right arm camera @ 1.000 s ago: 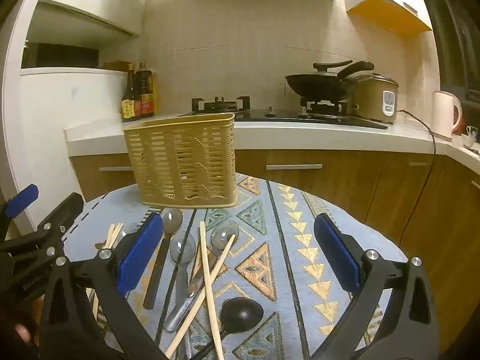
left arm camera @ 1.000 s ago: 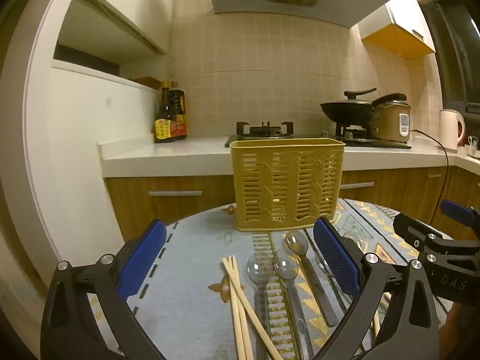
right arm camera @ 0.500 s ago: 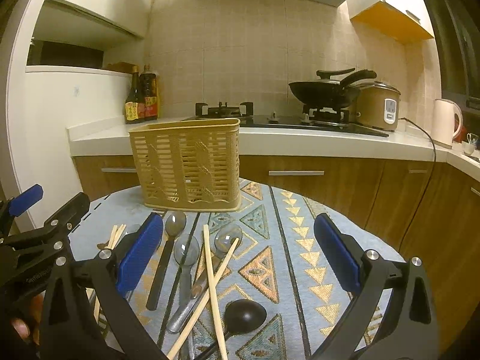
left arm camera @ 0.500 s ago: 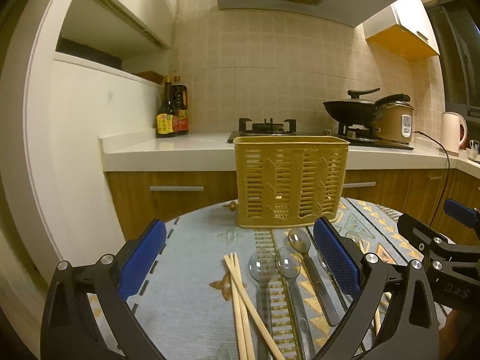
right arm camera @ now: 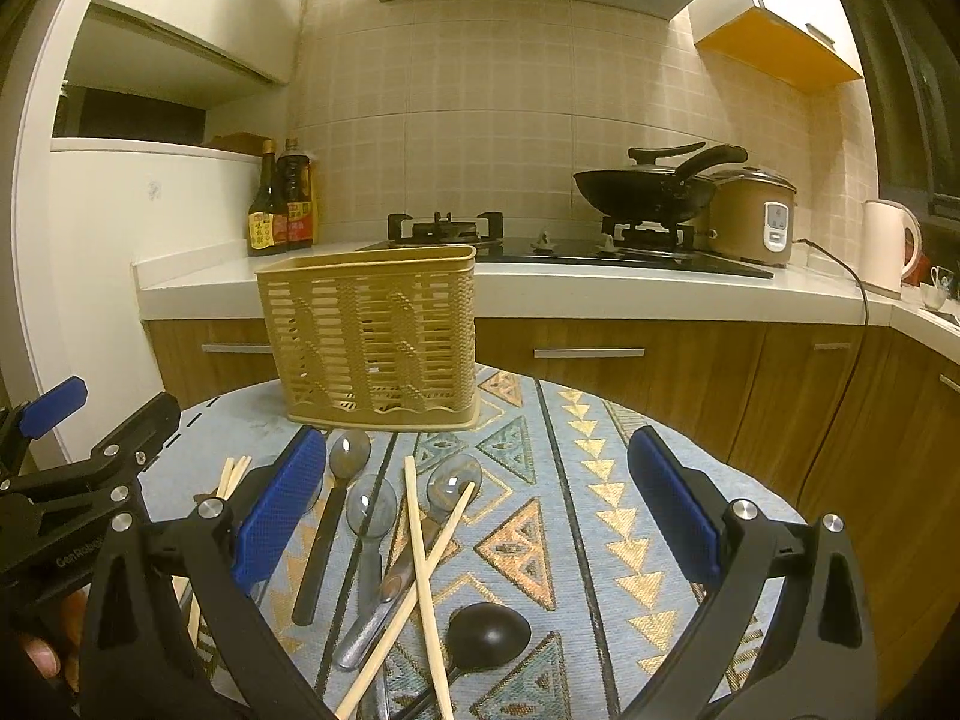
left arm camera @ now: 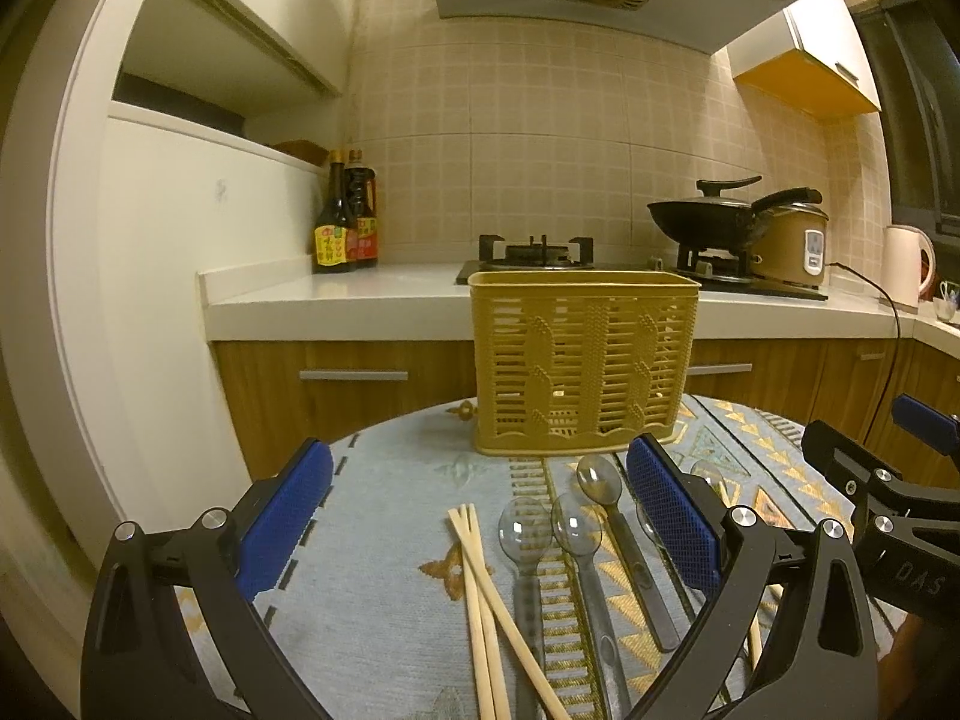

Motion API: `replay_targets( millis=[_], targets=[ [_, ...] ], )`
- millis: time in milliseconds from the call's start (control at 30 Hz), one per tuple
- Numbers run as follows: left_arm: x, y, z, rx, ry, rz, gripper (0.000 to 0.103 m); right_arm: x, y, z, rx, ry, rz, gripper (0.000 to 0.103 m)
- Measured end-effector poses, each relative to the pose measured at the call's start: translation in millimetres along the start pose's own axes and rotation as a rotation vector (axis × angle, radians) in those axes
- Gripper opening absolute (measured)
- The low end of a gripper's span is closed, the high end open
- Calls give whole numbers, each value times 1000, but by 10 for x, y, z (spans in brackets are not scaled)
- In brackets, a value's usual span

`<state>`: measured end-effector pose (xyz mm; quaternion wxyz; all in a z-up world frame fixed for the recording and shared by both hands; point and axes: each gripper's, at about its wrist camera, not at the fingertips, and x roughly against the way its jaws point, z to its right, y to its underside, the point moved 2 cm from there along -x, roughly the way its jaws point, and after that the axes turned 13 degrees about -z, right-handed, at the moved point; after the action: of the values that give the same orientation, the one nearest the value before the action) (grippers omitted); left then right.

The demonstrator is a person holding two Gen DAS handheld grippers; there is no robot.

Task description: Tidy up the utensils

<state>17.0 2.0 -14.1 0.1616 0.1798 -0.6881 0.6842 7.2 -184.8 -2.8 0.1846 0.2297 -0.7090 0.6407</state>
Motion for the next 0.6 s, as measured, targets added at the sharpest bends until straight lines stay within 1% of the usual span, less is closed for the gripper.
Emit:
replay_targets(
  millis=[600],
  targets=[
    [-5, 5, -13, 2, 0, -5, 96, -43, -3, 22, -18, -8, -12, 96]
  ],
)
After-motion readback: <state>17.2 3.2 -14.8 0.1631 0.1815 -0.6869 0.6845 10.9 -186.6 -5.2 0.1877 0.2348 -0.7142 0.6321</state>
